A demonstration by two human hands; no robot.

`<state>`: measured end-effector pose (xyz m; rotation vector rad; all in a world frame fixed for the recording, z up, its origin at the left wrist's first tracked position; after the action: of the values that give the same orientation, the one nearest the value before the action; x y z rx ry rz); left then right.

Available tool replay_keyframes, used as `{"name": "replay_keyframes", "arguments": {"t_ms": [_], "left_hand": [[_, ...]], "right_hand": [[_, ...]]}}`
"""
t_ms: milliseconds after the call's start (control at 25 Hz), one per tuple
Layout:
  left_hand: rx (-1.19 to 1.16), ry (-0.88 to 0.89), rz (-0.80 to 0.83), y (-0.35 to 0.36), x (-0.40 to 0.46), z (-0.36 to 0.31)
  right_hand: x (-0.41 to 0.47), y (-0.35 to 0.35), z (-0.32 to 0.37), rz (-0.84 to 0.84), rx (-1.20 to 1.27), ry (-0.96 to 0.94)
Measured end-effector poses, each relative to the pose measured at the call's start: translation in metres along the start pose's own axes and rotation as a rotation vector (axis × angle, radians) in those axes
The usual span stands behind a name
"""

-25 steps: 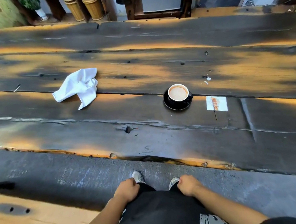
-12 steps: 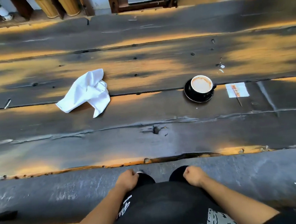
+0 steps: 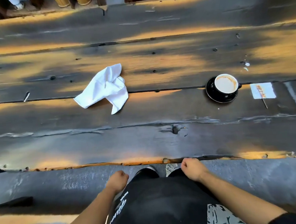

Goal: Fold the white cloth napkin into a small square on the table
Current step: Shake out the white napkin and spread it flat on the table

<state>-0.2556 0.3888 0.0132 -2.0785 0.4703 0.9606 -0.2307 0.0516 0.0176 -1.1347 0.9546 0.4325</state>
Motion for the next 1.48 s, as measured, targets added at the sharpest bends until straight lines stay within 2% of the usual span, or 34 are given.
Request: {"name": "replay_keyframes", "arguments": {"t_ms": [120,320,480,600,760,840,1000,1160,1280,1480], "left_hand": [[-0.063,-0.003,-0.098,-0.028,0.001,0.008],[-0.047,0.019,-0.16,-0.079,0.014,0.033],[-0.093,0.084,-0.204,-0.128,0.04,0.05],[-0.194,0.127,-0.171,-0.167,0.059,0.064],[-0.192,0.136,-0.113,-0.21,0.081,0.071],[-0.322,0.108,-0.11,-0.231,0.097,0.068],[-0.695,0.013,-0.228,-0.274,0.135,0.052],[-0.936,-0.069,-0.365,-0.306,0.172,0.03],[-1.043,-0.106,-0.381,-0.318,0.204,0.011],[-0.96,-0.257,-0.449,-0.325,0.235,0.005]], "right_hand": [[0.002,-0.004,0.032,0.023,-0.046,-0.078],[0.004,-0.005,0.08,0.005,-0.133,-0.085],[0.012,-0.007,0.132,-0.019,-0.079,-0.036],[0.012,-0.002,0.182,-0.044,0.014,0.033],[0.019,-0.002,0.237,-0.064,0.197,0.119],[0.027,-0.007,0.264,-0.049,0.341,0.146],[0.05,-0.029,0.308,-0.068,0.545,0.175],[0.08,-0.059,0.335,-0.107,0.624,0.232],[0.101,-0.074,0.345,-0.106,0.646,0.298],[0.117,-0.08,0.353,-0.119,0.693,0.298]]}}
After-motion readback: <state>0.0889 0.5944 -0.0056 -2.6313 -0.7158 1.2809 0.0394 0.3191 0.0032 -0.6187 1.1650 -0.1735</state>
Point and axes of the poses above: each hand's wrist, its own x-axis towards the middle knuckle, its own y-axis out of the palm, z = x × y, the point moved 6 cm from there along x, towards the middle knuckle, and after that the axes turned 14 degrees about y, right-handed, at the moved point
